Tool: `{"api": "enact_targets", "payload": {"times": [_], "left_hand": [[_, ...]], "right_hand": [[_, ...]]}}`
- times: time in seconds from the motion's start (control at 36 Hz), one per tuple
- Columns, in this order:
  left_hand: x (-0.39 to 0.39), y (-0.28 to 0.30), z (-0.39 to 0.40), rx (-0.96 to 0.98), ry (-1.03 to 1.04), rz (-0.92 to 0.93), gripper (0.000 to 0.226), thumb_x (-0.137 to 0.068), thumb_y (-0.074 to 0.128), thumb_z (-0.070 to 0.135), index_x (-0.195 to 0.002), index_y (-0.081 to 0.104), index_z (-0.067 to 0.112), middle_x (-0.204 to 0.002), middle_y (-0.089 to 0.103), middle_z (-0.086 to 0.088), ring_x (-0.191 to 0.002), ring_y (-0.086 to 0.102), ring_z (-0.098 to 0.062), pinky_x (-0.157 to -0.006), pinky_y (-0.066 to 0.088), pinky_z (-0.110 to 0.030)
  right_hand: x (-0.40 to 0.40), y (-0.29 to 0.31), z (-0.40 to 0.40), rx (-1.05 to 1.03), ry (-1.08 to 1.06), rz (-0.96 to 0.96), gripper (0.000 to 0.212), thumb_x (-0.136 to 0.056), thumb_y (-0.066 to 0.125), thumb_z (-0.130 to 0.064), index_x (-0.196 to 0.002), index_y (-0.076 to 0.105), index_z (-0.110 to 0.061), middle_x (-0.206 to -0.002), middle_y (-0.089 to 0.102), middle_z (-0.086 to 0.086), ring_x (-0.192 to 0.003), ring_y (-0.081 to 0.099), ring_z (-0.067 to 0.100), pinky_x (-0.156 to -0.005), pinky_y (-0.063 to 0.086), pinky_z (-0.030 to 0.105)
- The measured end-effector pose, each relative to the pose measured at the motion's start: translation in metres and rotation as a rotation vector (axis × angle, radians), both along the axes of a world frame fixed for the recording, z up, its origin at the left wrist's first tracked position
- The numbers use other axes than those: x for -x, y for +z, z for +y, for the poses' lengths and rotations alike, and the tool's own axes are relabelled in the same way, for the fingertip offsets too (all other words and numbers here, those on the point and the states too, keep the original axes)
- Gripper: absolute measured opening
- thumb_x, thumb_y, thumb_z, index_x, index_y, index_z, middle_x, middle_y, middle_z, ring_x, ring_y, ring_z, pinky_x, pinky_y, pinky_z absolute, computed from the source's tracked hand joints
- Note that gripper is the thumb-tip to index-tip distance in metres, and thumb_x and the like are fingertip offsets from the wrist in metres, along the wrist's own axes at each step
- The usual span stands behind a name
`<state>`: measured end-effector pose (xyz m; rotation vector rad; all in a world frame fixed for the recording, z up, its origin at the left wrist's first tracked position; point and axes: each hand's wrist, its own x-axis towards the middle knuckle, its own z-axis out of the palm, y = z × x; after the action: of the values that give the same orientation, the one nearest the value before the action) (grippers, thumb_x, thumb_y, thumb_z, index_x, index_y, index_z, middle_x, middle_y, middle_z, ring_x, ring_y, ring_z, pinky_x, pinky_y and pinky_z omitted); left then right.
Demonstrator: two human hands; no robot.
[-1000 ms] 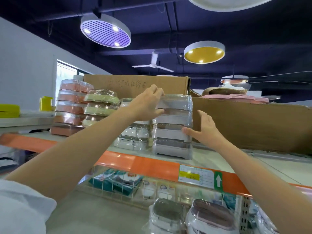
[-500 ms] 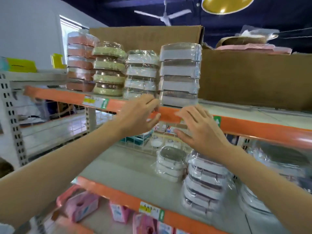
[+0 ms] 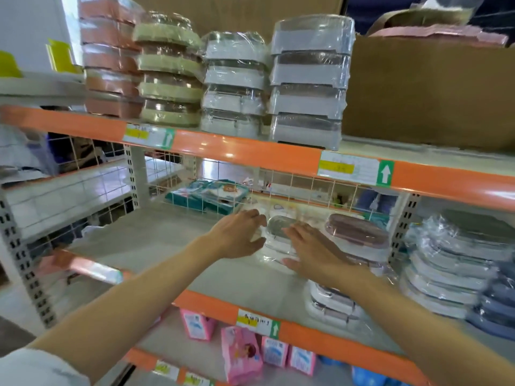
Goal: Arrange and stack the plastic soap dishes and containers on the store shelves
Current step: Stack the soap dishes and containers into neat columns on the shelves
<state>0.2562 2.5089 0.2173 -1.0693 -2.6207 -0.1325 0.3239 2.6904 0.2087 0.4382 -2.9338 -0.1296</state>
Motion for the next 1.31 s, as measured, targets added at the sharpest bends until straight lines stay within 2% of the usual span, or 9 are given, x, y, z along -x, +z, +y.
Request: {"api": "enact_targets", "payload": {"times": [0.22, 0.33, 0.56, 0.78, 0.92, 1.0, 1.08, 1.22, 1.31], "left_hand": [[0.049, -0.014, -0.026, 0.031, -0.107, -0.007, 0.044, -0.095, 0.047, 0.034, -0.134, 0.047, 0.013, -0.127, 0.053, -0.002, -0.11, 0.056, -0.022, -0.086, 0.046, -0.032], [0.072, -0.023, -0.04, 0.043, -0.159, -0.046, 0.043, -0.095, 0.048, 0.032, -0.133, 0.047, 0.012, -0.124, 0.055, -0.004, -0.108, 0.057, -0.023, -0.084, 0.047, -0.032], [0.108, -0.044, -0.065, 0.061, -0.235, -0.135, 0.044, -0.095, 0.05, 0.033, -0.133, 0.047, 0.012, -0.125, 0.056, -0.004, -0.111, 0.056, -0.021, -0.092, 0.049, -0.037], [0.133, -0.052, -0.083, 0.041, -0.28, -0.167, 0.042, -0.096, 0.05, 0.034, -0.133, 0.048, 0.014, -0.124, 0.055, -0.001, -0.108, 0.055, -0.016, -0.091, 0.046, -0.026], [0.146, -0.052, -0.082, -0.001, -0.256, -0.264, 0.037, -0.097, 0.05, 0.03, -0.13, 0.051, 0.014, -0.122, 0.058, 0.0, -0.108, 0.056, -0.016, -0.094, 0.046, -0.028], [0.159, -0.052, -0.071, -0.02, -0.253, -0.272, 0.024, -0.098, 0.046, 0.02, -0.114, 0.059, 0.01, -0.113, 0.062, -0.003, -0.101, 0.06, -0.019, -0.089, 0.049, -0.031], [0.174, -0.057, -0.054, -0.039, -0.256, -0.269, 0.024, -0.096, 0.04, 0.012, -0.098, 0.062, 0.005, -0.1, 0.066, -0.007, -0.092, 0.063, -0.021, -0.084, 0.052, -0.037], [0.178, -0.062, -0.015, -0.016, -0.316, -0.327, 0.025, -0.097, 0.044, 0.013, -0.107, 0.063, 0.001, -0.111, 0.064, -0.011, -0.102, 0.059, -0.025, -0.092, 0.046, -0.037], [0.178, -0.069, 0.015, 0.029, -0.335, -0.34, 0.032, -0.096, 0.05, 0.024, -0.121, 0.058, 0.004, -0.123, 0.058, -0.013, -0.113, 0.054, -0.027, -0.098, 0.041, -0.037]], "right_hand": [[0.073, -0.015, -0.026, 0.064, -0.31, -0.272, 0.1, -0.088, 0.058, -0.052, -0.151, -0.001, -0.002, -0.16, -0.001, 0.013, -0.147, 0.006, 0.029, -0.116, 0.013, 0.036], [0.105, -0.021, -0.023, 0.038, -0.433, -0.3, 0.112, -0.082, 0.064, -0.054, -0.15, -0.008, -0.001, -0.159, -0.008, 0.016, -0.147, 0.0, 0.031, -0.117, 0.011, 0.039], [0.131, -0.027, -0.013, 0.094, -0.612, -0.452, 0.127, -0.076, 0.077, -0.034, -0.145, -0.025, -0.008, -0.154, -0.028, 0.012, -0.145, -0.017, 0.029, -0.118, 0.003, 0.047], [0.14, -0.032, -0.022, 0.006, -0.655, -0.364, 0.122, -0.076, 0.076, -0.038, -0.15, -0.017, -0.013, -0.159, -0.015, 0.012, -0.146, -0.008, 0.035, -0.116, 0.006, 0.053], [0.132, -0.035, -0.038, -0.019, -0.615, -0.333, 0.116, -0.076, 0.073, -0.043, -0.151, -0.008, -0.007, -0.158, -0.014, 0.016, -0.145, 0.0, 0.037, -0.117, 0.01, 0.048], [0.12, -0.038, -0.056, -0.036, -0.547, -0.336, 0.114, -0.076, 0.072, -0.045, -0.151, -0.006, -0.008, -0.157, -0.013, 0.018, -0.144, 0.006, 0.038, -0.116, 0.015, 0.044], [0.1, -0.045, -0.069, -0.042, -0.48, -0.341, 0.109, -0.072, 0.072, -0.048, -0.149, 0.006, -0.009, -0.154, 0.009, 0.016, -0.139, 0.02, 0.037, -0.113, 0.025, 0.043], [0.064, -0.054, -0.078, -0.027, -0.403, -0.331, 0.104, -0.071, 0.071, -0.05, -0.146, 0.017, -0.005, -0.143, 0.029, 0.011, -0.131, 0.027, 0.026, -0.108, 0.03, 0.039], [0.044, -0.058, -0.075, 0.028, -0.418, -0.317, 0.091, -0.067, 0.074, -0.047, -0.136, 0.03, -0.006, -0.128, 0.038, 0.007, -0.118, 0.036, 0.023, -0.096, 0.035, 0.033]]}}
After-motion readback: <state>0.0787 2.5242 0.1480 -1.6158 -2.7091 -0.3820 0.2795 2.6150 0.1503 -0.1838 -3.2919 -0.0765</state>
